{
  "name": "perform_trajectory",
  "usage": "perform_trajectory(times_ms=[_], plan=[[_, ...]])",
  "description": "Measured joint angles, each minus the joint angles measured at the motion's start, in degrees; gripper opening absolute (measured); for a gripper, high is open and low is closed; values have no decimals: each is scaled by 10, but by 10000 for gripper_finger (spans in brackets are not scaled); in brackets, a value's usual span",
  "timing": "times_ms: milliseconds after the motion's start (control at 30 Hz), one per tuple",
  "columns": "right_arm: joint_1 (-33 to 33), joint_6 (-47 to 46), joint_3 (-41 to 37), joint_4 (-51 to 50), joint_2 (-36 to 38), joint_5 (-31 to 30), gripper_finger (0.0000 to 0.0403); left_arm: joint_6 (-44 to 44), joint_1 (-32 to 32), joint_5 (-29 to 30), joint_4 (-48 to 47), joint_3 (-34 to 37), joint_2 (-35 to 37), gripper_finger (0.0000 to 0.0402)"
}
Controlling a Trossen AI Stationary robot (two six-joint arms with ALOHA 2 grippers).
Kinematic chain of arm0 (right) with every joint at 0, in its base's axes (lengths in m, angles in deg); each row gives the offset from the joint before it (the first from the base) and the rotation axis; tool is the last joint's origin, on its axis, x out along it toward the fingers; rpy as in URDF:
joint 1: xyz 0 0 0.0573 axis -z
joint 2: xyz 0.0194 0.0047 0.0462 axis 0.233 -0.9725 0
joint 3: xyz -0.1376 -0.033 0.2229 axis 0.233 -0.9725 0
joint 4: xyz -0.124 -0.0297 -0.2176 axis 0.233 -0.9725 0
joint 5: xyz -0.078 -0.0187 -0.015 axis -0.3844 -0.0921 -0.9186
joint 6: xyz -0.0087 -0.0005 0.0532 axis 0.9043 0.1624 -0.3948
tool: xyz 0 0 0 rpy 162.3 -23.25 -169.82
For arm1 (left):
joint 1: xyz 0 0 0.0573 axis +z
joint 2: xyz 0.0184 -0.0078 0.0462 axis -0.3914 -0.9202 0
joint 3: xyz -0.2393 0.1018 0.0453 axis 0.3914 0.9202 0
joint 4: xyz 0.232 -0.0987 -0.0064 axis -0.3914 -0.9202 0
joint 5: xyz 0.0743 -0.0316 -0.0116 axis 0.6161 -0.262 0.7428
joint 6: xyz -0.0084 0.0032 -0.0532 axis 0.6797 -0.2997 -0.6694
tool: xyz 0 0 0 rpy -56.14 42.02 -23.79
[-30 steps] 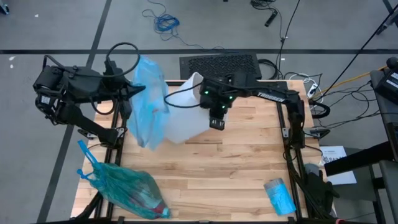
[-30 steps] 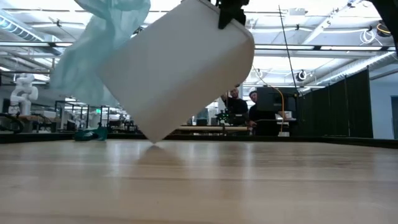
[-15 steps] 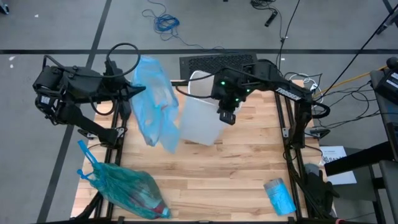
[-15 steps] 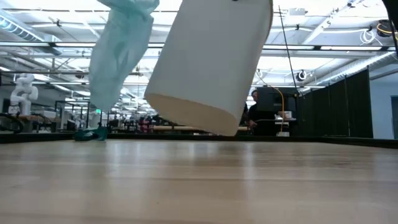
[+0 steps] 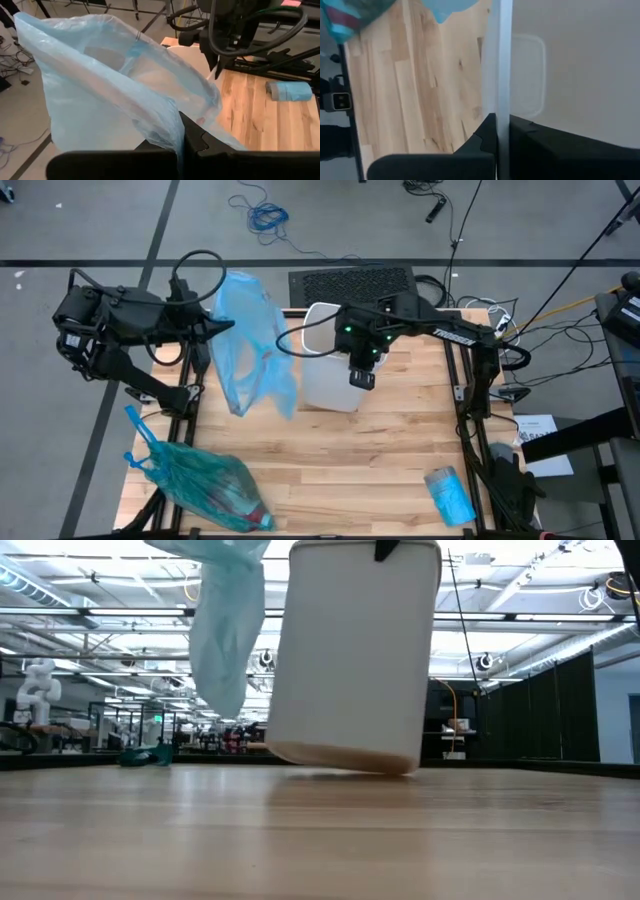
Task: Place trash/remove bag and relplace
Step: Insert the new blue trash bag into the white trash bin
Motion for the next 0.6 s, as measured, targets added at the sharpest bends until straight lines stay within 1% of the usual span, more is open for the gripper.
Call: perform_trajectory(times_ms=[167, 500, 600], plan=[[0, 0, -5, -1, 0, -18, 0, 0, 0, 0, -6, 0, 0, 0], [-12, 0, -5, 15, -20, -18, 0, 0, 0, -1, -5, 0, 0, 0], [-16, 0, -5, 18, -25, -18, 0, 0, 0, -11, -6, 0, 0, 0]])
